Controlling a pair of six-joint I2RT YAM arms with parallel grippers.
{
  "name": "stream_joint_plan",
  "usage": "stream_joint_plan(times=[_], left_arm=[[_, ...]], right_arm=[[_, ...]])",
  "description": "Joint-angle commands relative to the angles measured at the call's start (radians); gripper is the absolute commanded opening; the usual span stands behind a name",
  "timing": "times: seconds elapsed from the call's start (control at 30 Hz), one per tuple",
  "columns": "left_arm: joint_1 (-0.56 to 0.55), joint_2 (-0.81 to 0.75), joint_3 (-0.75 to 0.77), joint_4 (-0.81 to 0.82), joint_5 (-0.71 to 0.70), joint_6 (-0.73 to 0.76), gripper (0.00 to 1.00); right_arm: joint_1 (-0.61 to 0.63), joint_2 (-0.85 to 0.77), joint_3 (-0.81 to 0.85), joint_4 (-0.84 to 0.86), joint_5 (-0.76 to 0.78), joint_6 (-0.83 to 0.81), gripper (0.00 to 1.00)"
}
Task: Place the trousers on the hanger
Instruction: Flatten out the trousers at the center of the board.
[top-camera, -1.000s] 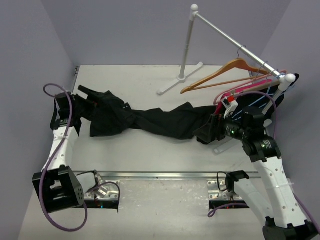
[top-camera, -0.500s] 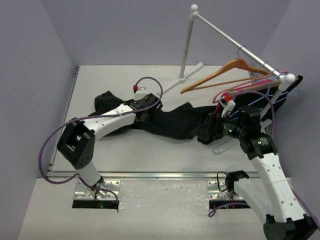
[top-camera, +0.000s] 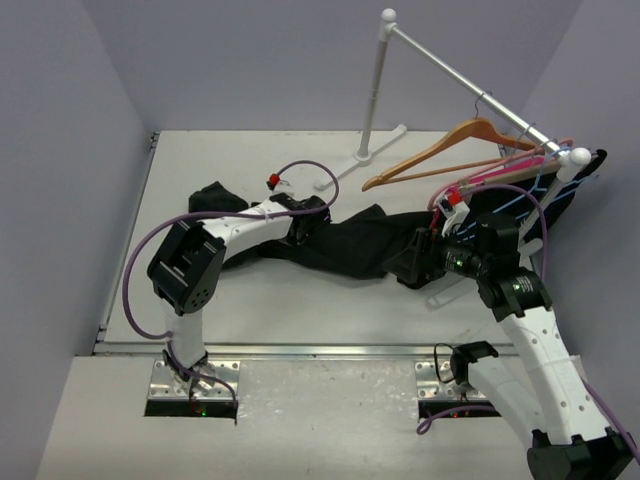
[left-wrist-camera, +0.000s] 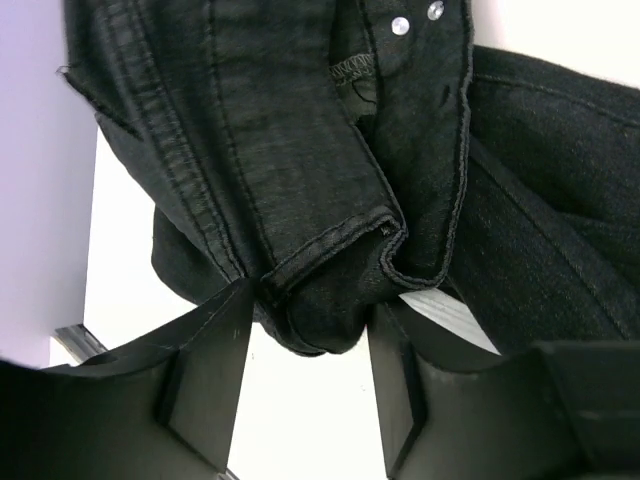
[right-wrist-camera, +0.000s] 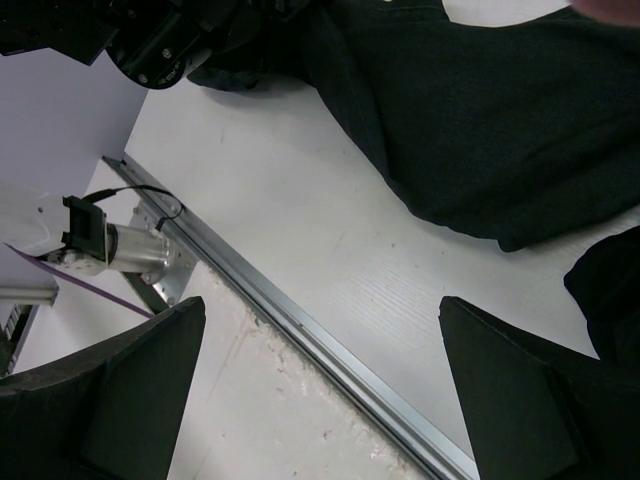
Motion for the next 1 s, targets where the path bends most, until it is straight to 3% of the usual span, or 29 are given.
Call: stream_joint_plan(times=[0.0, 0.13, 0.3, 0.4, 0.57, 0.67, 0.8, 0.97], left_arm=[[0.011, -0.004, 0.057, -0.030, -0.067, -0.032, 0.27], [0.029, -0.043, 0.114, -0.040, -0.071, -0.020, 0.01], [0.091, -0.171, 0.186, -0.031, -0.057, -0.026, 0.00], [0.174, -0.372, 0.101, 0.052, 0.013, -0.060, 0.00], [0.543, -0.736, -0.191, 0.368, 0.383, -0.045, 0.00], [0.729, -0.882, -0.287, 0.416, 0.554, -0.118, 0.00], [0.821, -0.997, -0.409, 0.446, 0.614, -0.171, 0.00], [0.910, -1.002, -0.392, 0.349, 0.537, -0.181, 0.00]], right_arm=[[0.007, -0.019, -0.008, 0.032, -0.013, -0.010, 0.99], [0.007, -0.024, -0.020, 0.044, -0.006, -0.003, 0.99], [0.008, 0.018, -0.024, 0.092, -0.079, 0.029, 0.99], [0.072, 0.098, -0.016, 0.153, -0.118, 0.067, 0.99], [0.413, 0.353, 0.152, 0.131, 0.154, -0.022, 0.99], [0.485, 0.535, 0.254, 0.130, 0.331, -0.081, 0.99], [0.545, 0.759, 0.416, 0.130, 0.489, -0.155, 0.99], [0.564, 1.066, 0.650, 0.080, 0.628, -0.271, 0.99]])
